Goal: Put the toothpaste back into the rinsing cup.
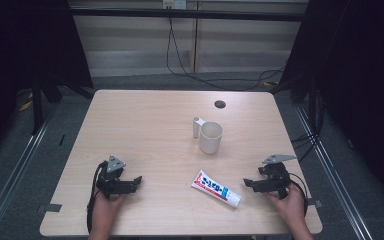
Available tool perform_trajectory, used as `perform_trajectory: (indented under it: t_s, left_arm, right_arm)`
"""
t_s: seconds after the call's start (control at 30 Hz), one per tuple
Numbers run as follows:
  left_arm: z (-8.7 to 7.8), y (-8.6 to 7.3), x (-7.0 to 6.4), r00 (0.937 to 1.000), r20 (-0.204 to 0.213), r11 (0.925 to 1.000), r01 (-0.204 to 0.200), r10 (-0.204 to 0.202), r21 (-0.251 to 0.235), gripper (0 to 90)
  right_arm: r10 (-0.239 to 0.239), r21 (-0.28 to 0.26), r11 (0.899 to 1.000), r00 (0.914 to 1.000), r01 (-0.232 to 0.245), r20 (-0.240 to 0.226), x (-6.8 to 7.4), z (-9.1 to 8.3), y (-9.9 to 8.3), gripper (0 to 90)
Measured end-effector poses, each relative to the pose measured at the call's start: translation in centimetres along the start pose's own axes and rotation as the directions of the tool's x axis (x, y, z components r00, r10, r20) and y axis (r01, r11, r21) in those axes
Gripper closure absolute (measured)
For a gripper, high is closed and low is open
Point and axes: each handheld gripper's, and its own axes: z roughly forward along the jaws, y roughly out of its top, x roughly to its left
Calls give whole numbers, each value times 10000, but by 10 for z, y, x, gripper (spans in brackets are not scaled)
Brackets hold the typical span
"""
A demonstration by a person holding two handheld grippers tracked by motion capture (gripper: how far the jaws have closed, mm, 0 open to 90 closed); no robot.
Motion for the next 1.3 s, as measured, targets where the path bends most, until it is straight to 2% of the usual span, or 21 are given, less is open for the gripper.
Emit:
perform_trajectory:
  t_s: [0.17, 0.27, 0.33, 0.37, 0.47, 0.63, 0.87, 1.07, 1.13, 1.23, 1.3]
  left_arm:
    - [0, 0, 0, 10000, 0, 10000, 6, -6, -2, 164]
    - [0, 0, 0, 10000, -18, 10000, 9, -9, -18, 164]
    - [0, 0, 0, 10000, -22, 10000, 8, -8, -22, 164]
    - [0, 0, 0, 10000, -26, 10000, 11, -11, -23, 164]
    - [0, 0, 0, 10000, -25, 10000, 5, -5, -22, 164]
    - [0, 0, 0, 10000, 6, 10000, 4, -4, 1, 163]
    - [0, 0, 0, 10000, 7, 10000, 1, -1, 2, 163]
    - [0, 0, 0, 10000, 3, 10000, 5, -5, -2, 163]
    - [0, 0, 0, 10000, -17, 10000, 8, -8, -19, 163]
    - [0, 0, 0, 10000, -18, 10000, -2, 2, -21, 163]
    - [0, 0, 0, 10000, -17, 10000, 5, -5, -17, 163]
  right_arm:
    - [-489, 337, 9982, 9987, 493, -145, 11, -6, 19, 213]
    - [-834, 487, 9952, 9958, 853, -388, 21, -8, 31, 232]
    - [-886, 583, 9941, 9948, 915, -502, 27, -8, 37, 255]
    - [-1037, 643, 9920, 9922, 1082, -698, 31, -7, 41, 262]
    - [-1302, 987, 9854, 9874, 1390, -904, 40, -4, 49, 266]
    - [-1751, 1201, 9749, 9790, 1872, -1048, 53, -2, 60, 274]
    - [-2164, 1624, 9582, 9680, 2356, -1270, 68, 3, 68, 282]
    - [-2379, 1777, 9485, 9601, 2622, -1468, 80, 6, 74, 281]
    - [-2375, 1771, 9483, 9591, 2633, -1541, 83, 8, 75, 282]
    - [-2601, 1913, 9387, 9534, 2867, -1527, 88, 11, 76, 281]
    - [-2588, 1952, 9372, 9515, 2890, -1663, 91, 14, 77, 279]
